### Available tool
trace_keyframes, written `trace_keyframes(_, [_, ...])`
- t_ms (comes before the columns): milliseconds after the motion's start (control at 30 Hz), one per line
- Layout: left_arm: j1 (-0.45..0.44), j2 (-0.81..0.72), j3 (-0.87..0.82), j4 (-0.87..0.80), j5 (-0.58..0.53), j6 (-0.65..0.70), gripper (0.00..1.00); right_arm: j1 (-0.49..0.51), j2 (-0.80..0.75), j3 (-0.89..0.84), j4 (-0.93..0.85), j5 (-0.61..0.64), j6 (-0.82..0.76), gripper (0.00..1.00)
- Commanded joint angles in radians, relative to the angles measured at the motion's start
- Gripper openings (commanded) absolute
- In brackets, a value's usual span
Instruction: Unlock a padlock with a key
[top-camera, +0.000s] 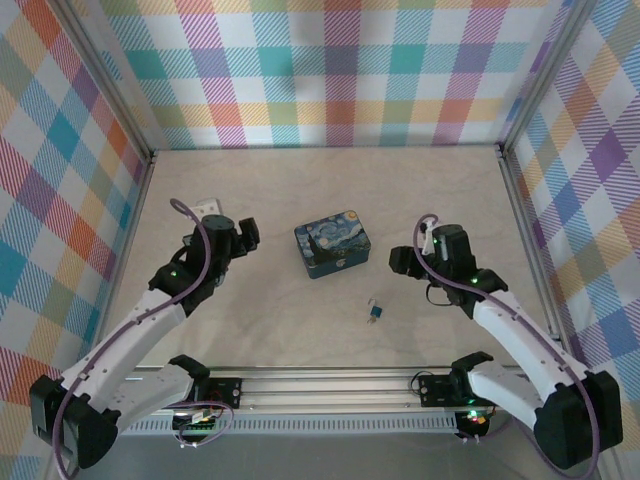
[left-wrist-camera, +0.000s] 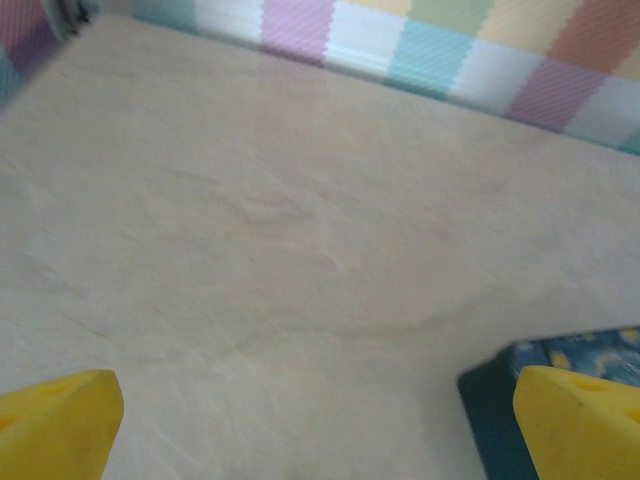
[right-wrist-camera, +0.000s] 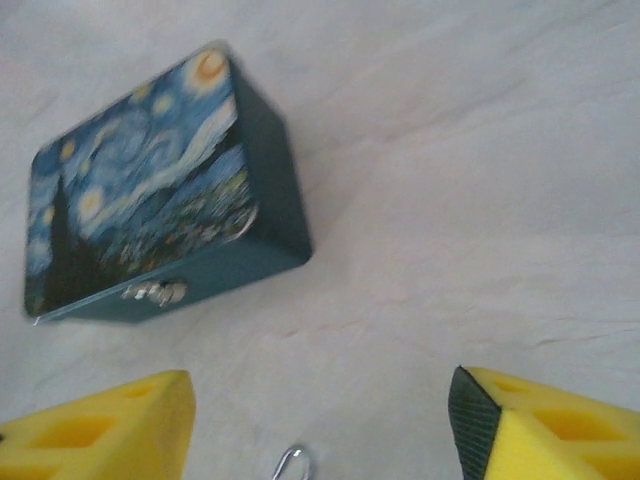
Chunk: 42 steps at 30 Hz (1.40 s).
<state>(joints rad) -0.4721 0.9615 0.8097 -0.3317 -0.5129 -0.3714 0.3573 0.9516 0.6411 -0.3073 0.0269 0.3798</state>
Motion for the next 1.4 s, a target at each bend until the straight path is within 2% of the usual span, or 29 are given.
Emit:
trace_keyframes(0, [0.041, -0.024, -0.084, 0.172, -0.071, 0.144, 1.0, -0.029, -0.039, -0.022, 0.078, 0.182, -0.137, 0.81])
trace_keyframes(100, [0.106, -0.023, -0.163, 0.318, -0.06, 0.188, 1.0, -0.074, -0.055, -0.087, 0.206, 0.249, -0.19, 1.0])
trace_keyframes(233, [0.201, 0.029, -0.263, 0.491, -0.031, 0.218, 1.0, -0.173, -0.021, -0.189, 0.399, 0.252, -0.25, 1.0])
trace_keyframes(300, [0.237, 0.075, -0.273, 0.507, -0.024, 0.219, 1.0, -0.229, 0.02, -0.216, 0.468, 0.216, -0.259, 1.0])
trace_keyframes(433, [0.256, 0.17, -0.302, 0.597, 0.02, 0.343, 1.0, -0.3, 0.137, -0.262, 0.661, 0.139, -0.319, 1.0])
trace_keyframes(633, [0.291, 0.294, -0.38, 0.832, 0.132, 0.401, 1.0, -0.338, 0.279, -0.329, 1.006, 0.046, -0.337, 1.0])
trace_keyframes(767, [0.312, 0.38, -0.404, 0.985, 0.207, 0.433, 1.0, -0.343, 0.372, -0.336, 1.16, 0.017, -0.355, 1.0])
trace_keyframes(867, [0.342, 0.474, -0.403, 1.067, 0.287, 0.423, 1.0, -0.352, 0.462, -0.326, 1.21, -0.013, -0.355, 1.0])
trace_keyframes(1000, [0.357, 0.611, -0.434, 1.247, 0.333, 0.427, 1.0, -0.356, 0.59, -0.349, 1.384, -0.029, -0.354, 1.0])
trace_keyframes(1033, [0.365, 0.592, -0.43, 1.206, 0.353, 0.424, 1.0, -0.357, 0.578, -0.338, 1.345, -0.036, -0.357, 1.0])
trace_keyframes(1100, [0.371, 0.603, -0.43, 1.226, 0.365, 0.422, 1.0, -0.357, 0.58, -0.3, 1.27, -0.042, -0.359, 1.0])
trace_keyframes(1167, [0.376, 0.606, -0.392, 1.154, 0.359, 0.409, 1.0, -0.359, 0.582, -0.227, 1.125, -0.027, -0.352, 1.0])
trace_keyframes(1233, [0.404, 0.606, -0.388, 1.141, 0.407, 0.393, 1.0, -0.36, 0.583, -0.229, 1.134, -0.036, -0.356, 1.0])
trace_keyframes(1367, [0.405, 0.605, -0.388, 1.139, 0.407, 0.394, 1.0, -0.358, 0.583, -0.235, 1.146, -0.037, -0.358, 1.0])
